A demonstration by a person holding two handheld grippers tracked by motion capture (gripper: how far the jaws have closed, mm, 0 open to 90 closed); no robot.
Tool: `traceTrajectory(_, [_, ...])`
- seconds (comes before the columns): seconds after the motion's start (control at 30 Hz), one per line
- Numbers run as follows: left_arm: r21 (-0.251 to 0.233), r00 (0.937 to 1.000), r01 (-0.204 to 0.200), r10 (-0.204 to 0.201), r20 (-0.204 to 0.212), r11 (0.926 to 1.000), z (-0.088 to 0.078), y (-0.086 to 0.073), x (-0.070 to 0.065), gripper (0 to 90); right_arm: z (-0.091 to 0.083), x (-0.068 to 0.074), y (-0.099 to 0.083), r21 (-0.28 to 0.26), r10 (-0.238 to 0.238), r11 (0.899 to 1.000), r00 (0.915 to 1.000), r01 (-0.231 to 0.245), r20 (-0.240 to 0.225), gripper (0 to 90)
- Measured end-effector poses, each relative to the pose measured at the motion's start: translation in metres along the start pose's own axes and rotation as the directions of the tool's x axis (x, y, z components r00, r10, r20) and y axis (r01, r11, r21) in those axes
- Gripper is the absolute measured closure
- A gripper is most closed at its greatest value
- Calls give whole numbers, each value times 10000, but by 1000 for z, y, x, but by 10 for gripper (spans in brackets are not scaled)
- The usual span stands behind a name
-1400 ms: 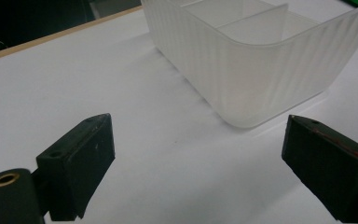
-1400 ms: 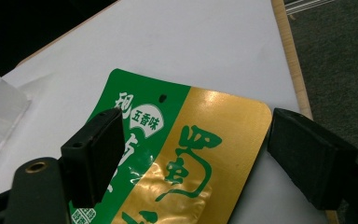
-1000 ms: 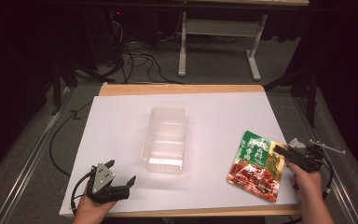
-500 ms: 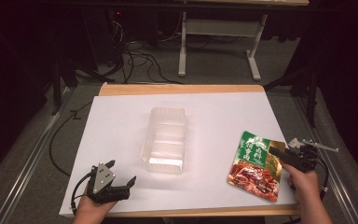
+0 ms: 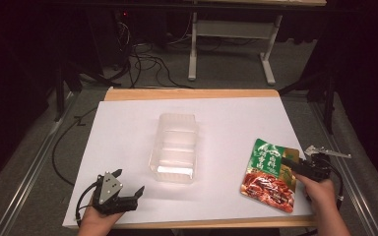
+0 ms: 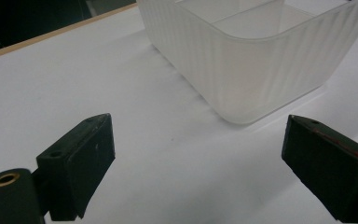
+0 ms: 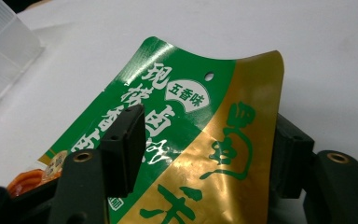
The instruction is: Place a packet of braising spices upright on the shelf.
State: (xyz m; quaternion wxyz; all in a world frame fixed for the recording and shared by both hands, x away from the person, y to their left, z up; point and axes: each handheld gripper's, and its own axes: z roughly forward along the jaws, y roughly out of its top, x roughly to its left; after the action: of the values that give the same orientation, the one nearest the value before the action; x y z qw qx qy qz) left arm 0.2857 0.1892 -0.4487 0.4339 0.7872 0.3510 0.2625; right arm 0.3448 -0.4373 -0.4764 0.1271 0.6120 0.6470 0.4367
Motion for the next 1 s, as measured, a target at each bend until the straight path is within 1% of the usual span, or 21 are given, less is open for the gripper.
traceTrajectory(0.07, [1, 10000, -8, 8, 0, 10000, 0, 0, 0, 98, 1, 1, 0, 112, -129, 9999, 9999, 128, 30, 434])
traceTrajectory(0.2, [18, 10000, -23, 23, 5, 10000, 1, 0, 0, 98, 4, 5, 0, 537, -432, 9977, 9990, 425, 119, 486])
traceTrajectory(0.27, [23, 10000, -32, 32, 10, 10000, 1, 0, -1, 98, 4, 6, 0, 561, -523, 9971, 9984, 510, 223, 524])
traceTrajectory(0.47, [44, 10000, -48, 47, 17, 10000, 1, 0, -1, 98, 4, 6, 0, 624, -552, 9967, 9977, 526, 400, 638])
traceTrajectory(0.67, [54, 10000, -43, 43, 46, 10000, 1, 0, -1, 98, 4, 7, 0, 700, -616, 9959, 9966, 577, 547, 701])
traceTrajectory(0.7, [60, 10000, -46, 46, 43, 10000, 1, 0, -1, 99, 4, 7, 0, 733, -687, 9952, 9960, 643, 580, 713])
traceTrajectory(0.8, [59, 10000, -48, 48, 42, 10000, 1, 0, -1, 99, 4, 8, 0, 756, -842, 9941, 9934, 783, 775, 753])
traceTrajectory(0.9, [66, 10000, -57, 57, 45, 10000, 1, 0, -1, 99, 4, 9, 0, 768, -829, 9941, 9930, 765, 843, 770])
traceTrajectory(1.0, [66, 10000, -56, 55, 41, 10000, 1, 0, -1, 99, 4, 10, -1, 720, -894, 9940, 9911, 825, 990, 817])
